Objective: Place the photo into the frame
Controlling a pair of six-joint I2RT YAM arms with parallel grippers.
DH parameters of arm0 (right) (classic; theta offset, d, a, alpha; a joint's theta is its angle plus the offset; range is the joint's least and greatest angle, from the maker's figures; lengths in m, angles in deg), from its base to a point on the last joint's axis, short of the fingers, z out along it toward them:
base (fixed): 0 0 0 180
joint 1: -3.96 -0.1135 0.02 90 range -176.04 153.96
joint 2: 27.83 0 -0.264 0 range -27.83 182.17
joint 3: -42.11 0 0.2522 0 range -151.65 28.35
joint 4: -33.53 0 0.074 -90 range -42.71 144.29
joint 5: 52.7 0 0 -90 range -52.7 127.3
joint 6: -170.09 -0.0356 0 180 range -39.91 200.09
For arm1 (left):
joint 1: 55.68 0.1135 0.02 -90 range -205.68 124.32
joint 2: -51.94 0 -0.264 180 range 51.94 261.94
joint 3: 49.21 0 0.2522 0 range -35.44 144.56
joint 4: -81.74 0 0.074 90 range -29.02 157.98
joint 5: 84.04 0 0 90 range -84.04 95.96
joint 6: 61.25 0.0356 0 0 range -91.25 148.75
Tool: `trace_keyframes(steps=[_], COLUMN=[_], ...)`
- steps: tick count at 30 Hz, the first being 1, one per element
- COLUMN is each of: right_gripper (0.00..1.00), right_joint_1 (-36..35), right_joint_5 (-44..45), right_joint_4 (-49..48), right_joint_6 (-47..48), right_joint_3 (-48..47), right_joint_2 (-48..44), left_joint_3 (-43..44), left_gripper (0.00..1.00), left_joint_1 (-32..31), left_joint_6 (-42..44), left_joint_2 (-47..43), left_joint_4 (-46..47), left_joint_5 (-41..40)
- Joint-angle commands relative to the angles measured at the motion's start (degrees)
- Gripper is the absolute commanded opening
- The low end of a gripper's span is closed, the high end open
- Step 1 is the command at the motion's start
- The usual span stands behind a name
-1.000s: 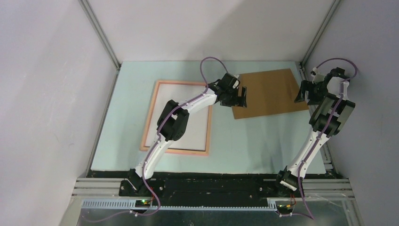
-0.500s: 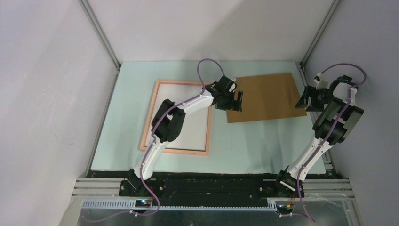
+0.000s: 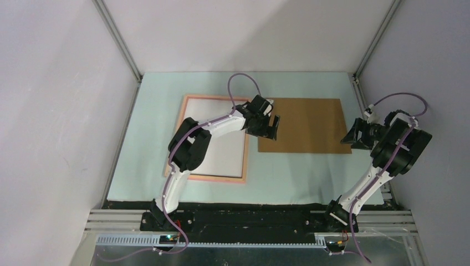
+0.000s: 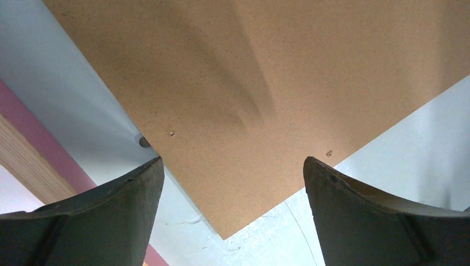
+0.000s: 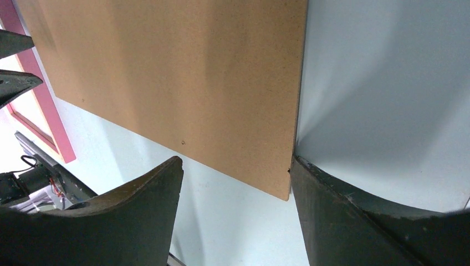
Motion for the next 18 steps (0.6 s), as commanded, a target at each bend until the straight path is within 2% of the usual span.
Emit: trace_keyframes(steps=[1,9,18], right_gripper=[0.75,0.84,0.86], right_joint_1=[-1.2,-1.3,-1.9], right_joint_5=[-3.0,5.5,9.7], right_joint_4=[-2.4,-11.6,-15.5], right_joint_6=[-2.1,-5.6,-6.7], right_joint_3=[4.1,7.6,7.7], right_joint_2=[-2.6,-6.7,-8.8], left_joint_3=[-3.0,-3.7,-5.0], left_gripper=[0.97,0.97,0.98], left_joint_1=[-3.0,-3.0,-3.0], left_joint_6=[0.4,0.5,0.5], left_joint_2=[-2.3,-2.7,-3.4], left_joint_4=[0.7,0.8,0.7], left_joint_5=[5.0,2.7,-1.3])
